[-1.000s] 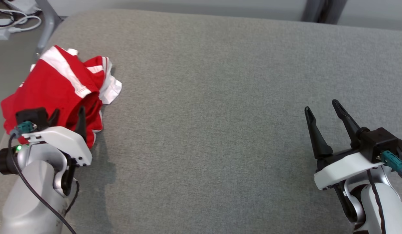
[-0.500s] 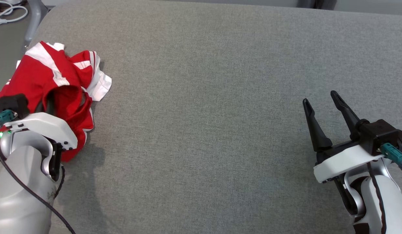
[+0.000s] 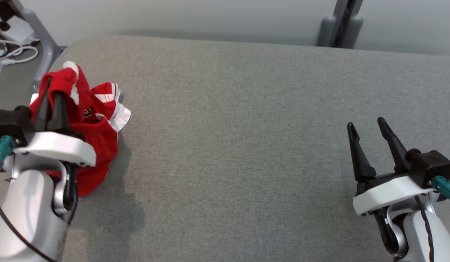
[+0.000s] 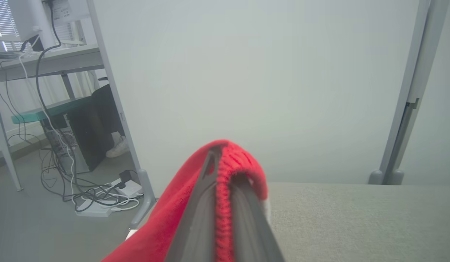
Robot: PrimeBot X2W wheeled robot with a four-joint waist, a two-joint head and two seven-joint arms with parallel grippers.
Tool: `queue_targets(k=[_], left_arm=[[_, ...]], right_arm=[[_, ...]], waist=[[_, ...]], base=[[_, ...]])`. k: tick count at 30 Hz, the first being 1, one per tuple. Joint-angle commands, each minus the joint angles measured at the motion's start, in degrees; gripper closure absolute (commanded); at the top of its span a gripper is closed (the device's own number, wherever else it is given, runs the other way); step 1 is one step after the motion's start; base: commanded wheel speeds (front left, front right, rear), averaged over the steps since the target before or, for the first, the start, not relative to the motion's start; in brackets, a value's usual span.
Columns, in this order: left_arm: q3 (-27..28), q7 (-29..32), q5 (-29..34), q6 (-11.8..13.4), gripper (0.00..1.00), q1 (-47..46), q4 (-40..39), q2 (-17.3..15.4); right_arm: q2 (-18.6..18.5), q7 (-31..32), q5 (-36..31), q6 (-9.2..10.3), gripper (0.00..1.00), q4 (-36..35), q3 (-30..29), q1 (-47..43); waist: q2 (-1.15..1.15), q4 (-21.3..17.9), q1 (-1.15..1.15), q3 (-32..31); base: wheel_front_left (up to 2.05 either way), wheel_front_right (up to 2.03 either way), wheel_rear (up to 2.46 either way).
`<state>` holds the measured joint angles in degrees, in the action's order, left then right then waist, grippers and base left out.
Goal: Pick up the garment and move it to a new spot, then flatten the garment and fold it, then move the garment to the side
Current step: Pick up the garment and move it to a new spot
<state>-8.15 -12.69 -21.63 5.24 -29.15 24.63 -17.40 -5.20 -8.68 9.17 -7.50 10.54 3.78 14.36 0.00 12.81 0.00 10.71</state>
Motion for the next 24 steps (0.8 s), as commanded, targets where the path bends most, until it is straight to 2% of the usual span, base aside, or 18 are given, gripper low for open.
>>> queue_targets(k=[1,6,7,11,17,18,24], left_arm=[[-0.3,1.4,0.4,1.1,1.00,2.7,-4.8,-0.3],[-2.7,7.7,2.2,4.7,1.00,10.8,-22.2,-0.4],[-4.0,9.8,2.7,5.5,1.00,13.2,-27.6,-0.2],[-7.0,13.1,3.5,5.8,1.00,16.0,-35.3,0.5],[-12.7,16.4,3.8,3.9,1.00,15.4,-38.2,2.3],[-12.7,16.4,3.8,3.9,1.00,15.4,-38.2,2.3],[-18.7,17.3,4.3,0.7,1.00,10.6,-36.0,5.6]], right_arm=[[0.2,-0.5,0.6,0.02,0.00,0.2,-0.2,-1.0],[0.8,-0.8,1.1,0.02,0.00,0.3,-0.2,-2.4],[1.0,-0.8,1.1,0.02,0.00,0.1,-0.5,-3.0],[1.3,-0.5,1.3,0.02,0.00,-0.9,-0.6,-3.7],[1.8,-0.2,2.1,0.02,0.00,-2.0,0.5,-3.6],[1.8,-0.2,2.1,0.02,0.00,-2.0,0.5,-3.6],[2.1,-0.3,3.0,0.02,0.00,-2.8,1.9,-2.6]], waist=[[0.00,-1.2,0.00,-1.9],[0.00,-3.2,0.00,-3.7],[0.00,-4.2,0.00,-4.2],[0.00,-6.9,0.00,-4.5],[0.00,-14.1,0.00,-4.1],[0.00,-14.1,0.00,-4.1],[0.00,-23.3,0.00,-2.1]], base=[[0.00,0.00,0.00],[0.00,0.00,0.00],[0.00,0.00,0.00],[0.00,0.00,0.00],[0.00,0.00,0.00],[0.00,0.00,0.00],[0.00,0.00,0.00]])
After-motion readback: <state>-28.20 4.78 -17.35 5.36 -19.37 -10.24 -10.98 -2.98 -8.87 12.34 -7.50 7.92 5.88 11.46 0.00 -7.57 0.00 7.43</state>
